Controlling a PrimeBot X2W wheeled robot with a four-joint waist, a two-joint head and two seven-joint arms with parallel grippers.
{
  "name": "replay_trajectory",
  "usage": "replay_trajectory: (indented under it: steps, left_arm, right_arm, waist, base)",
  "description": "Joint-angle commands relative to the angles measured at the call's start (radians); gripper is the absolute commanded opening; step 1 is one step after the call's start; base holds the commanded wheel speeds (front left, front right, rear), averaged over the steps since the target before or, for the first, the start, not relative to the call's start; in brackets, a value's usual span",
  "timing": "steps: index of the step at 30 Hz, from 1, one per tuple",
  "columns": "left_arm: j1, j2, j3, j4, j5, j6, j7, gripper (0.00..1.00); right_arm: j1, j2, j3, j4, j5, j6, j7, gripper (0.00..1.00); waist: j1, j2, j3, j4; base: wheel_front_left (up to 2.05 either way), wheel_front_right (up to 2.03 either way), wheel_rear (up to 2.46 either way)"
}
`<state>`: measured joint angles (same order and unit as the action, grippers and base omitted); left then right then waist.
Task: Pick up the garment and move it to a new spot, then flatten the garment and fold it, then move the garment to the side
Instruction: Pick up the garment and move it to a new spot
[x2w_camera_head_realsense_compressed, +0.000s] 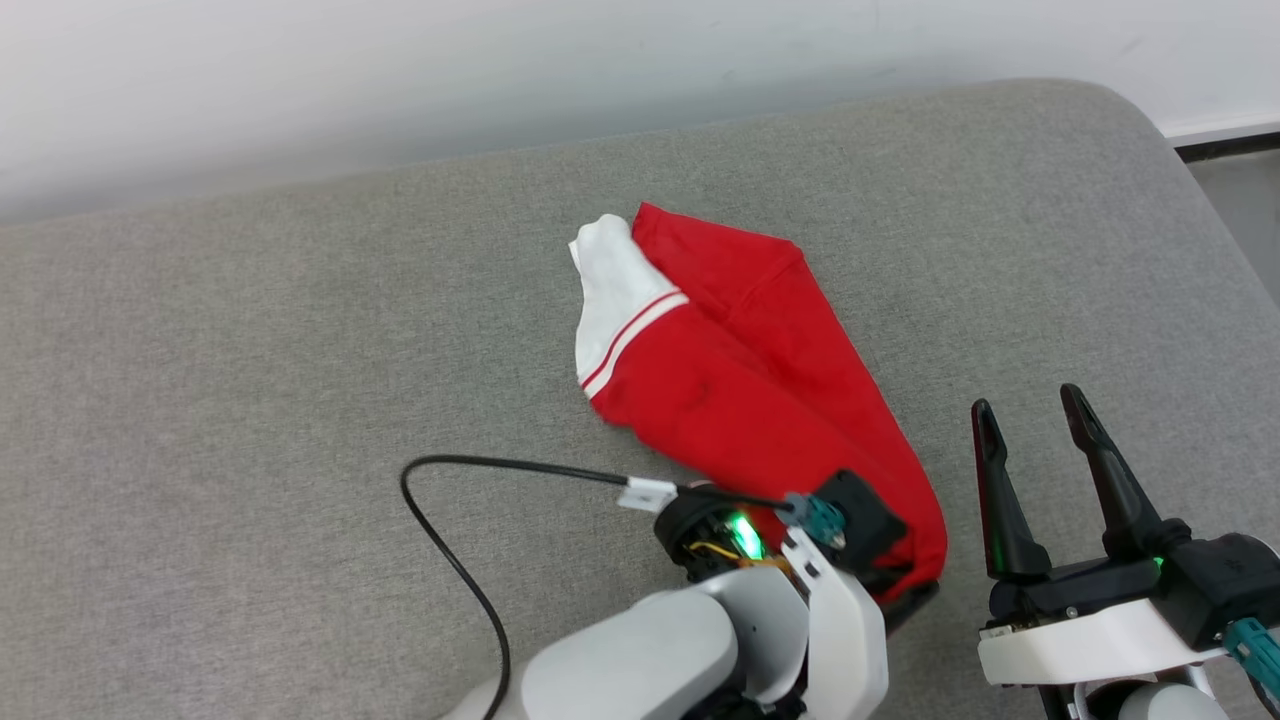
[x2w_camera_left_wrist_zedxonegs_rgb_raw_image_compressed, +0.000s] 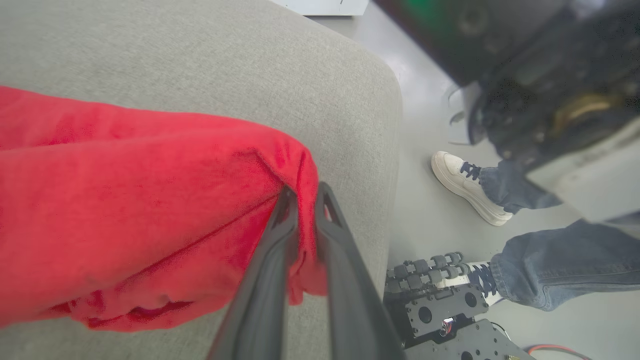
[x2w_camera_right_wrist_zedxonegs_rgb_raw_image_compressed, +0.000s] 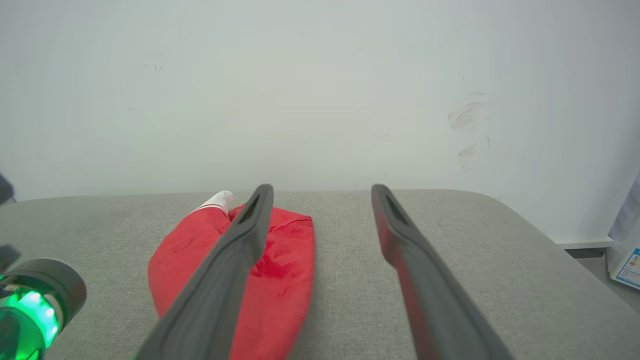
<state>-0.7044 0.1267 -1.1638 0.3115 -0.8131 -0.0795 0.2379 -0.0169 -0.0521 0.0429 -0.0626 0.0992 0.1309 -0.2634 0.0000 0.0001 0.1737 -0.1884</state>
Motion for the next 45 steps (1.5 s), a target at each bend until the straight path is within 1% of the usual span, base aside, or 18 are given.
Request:
replay_trajectory:
  steps: [1, 2, 5, 9, 13, 15, 19, 22, 25, 29, 34, 37, 38, 39, 42, 45]
  left_arm:
    - [0.012, -0.015, -0.018, 0.026, 0.012, -0.01, -0.018, 0.0]
    - [0.016, -0.026, -0.031, 0.041, 0.018, -0.013, -0.027, 1.0]
    - [0.014, -0.045, -0.04, 0.08, 0.021, -0.023, -0.065, 1.0]
    - [-0.023, -0.051, -0.005, 0.113, 0.026, -0.025, -0.144, 1.0]
    - [-0.043, -0.022, 0.075, 0.138, 0.016, -0.007, -0.253, 1.0]
    - [-0.051, 0.004, 0.117, 0.152, 0.009, 0.004, -0.3, 1.0]
    - [-0.061, 0.073, 0.186, 0.176, 0.024, 0.04, -0.401, 1.0]
    - [-0.048, 0.129, 0.234, 0.184, 0.039, 0.076, -0.459, 1.0]
    - [-0.014, 0.187, 0.288, 0.167, 0.05, 0.118, -0.49, 1.0]
    - [0.065, 0.26, 0.365, 0.099, 0.08, 0.171, -0.503, 1.0]
    - [0.245, 0.313, 0.493, -0.066, 0.159, 0.232, -0.504, 1.0]
    - [0.366, 0.31, 0.55, -0.149, 0.21, 0.251, -0.503, 1.0]
    - [0.442, 0.296, 0.586, -0.191, 0.245, 0.262, -0.503, 1.0]
    - [0.47, 0.287, 0.601, -0.209, 0.264, 0.263, -0.503, 1.0]
    - [0.548, 0.261, 0.632, -0.245, 0.327, 0.254, -0.503, 1.0]
    - [0.601, 0.23, 0.672, -0.266, 0.372, 0.235, -0.503, 1.0]
  right_arm:
    - [-0.011, 0.003, 0.002, 0.0, 0.006, 0.0, -0.002, 1.0]
    - [-0.011, 0.003, 0.003, 0.001, 0.006, 0.0, -0.002, 1.0]
    - [-0.008, 0.003, 0.003, 0.005, 0.002, 0.0, -0.002, 1.0]
    - [0.002, 0.003, -0.003, 0.007, -0.004, 0.0, -0.002, 1.0]
    - [0.011, 0.003, -0.014, 0.01, -0.004, 0.0, -0.002, 1.0]
    - [0.016, 0.003, -0.021, 0.009, -0.008, 0.0, -0.002, 1.0]
    - [0.027, 0.002, -0.032, 0.003, -0.021, 0.0, -0.002, 1.0]
    - [0.04, 0.003, -0.039, -0.005, -0.026, 0.0, -0.002, 1.0]
    - [0.044, 0.003, -0.048, -0.017, -0.029, 0.0, -0.002, 1.0]
    - [0.053, 0.002, -0.056, -0.036, -0.028, 0.0, -0.002, 1.0]
    - [0.063, 0.003, -0.06, -0.05, -0.027, 0.0, -0.002, 1.0]
    - [0.073, 0.003, -0.057, -0.055, -0.023, 0.0, -0.002, 1.0]
    - [0.081, 0.003, -0.054, -0.055, -0.02, 0.0, -0.002, 1.0]
    - [0.083, 0.003, -0.052, -0.055, -0.018, 0.0, -0.002, 1.0]
    - [0.086, 0.003, -0.043, -0.052, -0.014, 0.0, -0.002, 1.0]
    - [0.094, 0.003, -0.039, -0.052, -0.012, 0.0, -0.002, 1.0]
  waist:
    - [0.0, -0.0001, 0.004, -0.004]
    - [0.0, -0.0001, 0.005, -0.005]
    - [0.0, -0.0001, 0.004, 0.0]
    - [0.0, -0.0001, -0.009, 0.028]
    - [0.0, -0.0001, -0.037, 0.062]
    - [0.0, -0.0001, -0.054, 0.081]
    - [0.0, -0.0001, -0.086, 0.123]
    - [0.0, -0.0001, -0.107, 0.153]
    - [0.0, -0.0001, -0.121, 0.178]
    - [0.0, -0.0001, -0.134, 0.203]
    - [0.0, -0.0001, -0.143, 0.218]
    - [0.0, -0.0001, -0.146, 0.221]
    - [0.0, -0.0001, -0.148, 0.222]
    - [0.0, -0.0001, -0.147, 0.222]
    - [0.0, -0.0001, -0.149, 0.222]
    - [0.0, -0.0001, -0.153, 0.221]
  base:
    - [0.0, 0.0, 0.0]
    - [0.0, 0.0, 0.0]
    - [0.0, 0.0, 0.0]
    - [0.0, 0.0, 0.0]
    - [0.0, 0.0, 0.0]
    - [0.0, 0.0, 0.0]
    - [0.0, 0.0, 0.0]
    - [0.0, 0.0, 0.0]
    - [0.0, 0.0, 0.0]
    - [0.0, 0.0, 0.0]
    - [0.0, 0.0, 0.0]
    - [0.0, 0.0, 0.0]
    - [0.0, 0.0, 0.0]
    - [0.0, 0.0, 0.0]
    - [0.0, 0.0, 0.0]
    - [0.0, 0.0, 0.0]
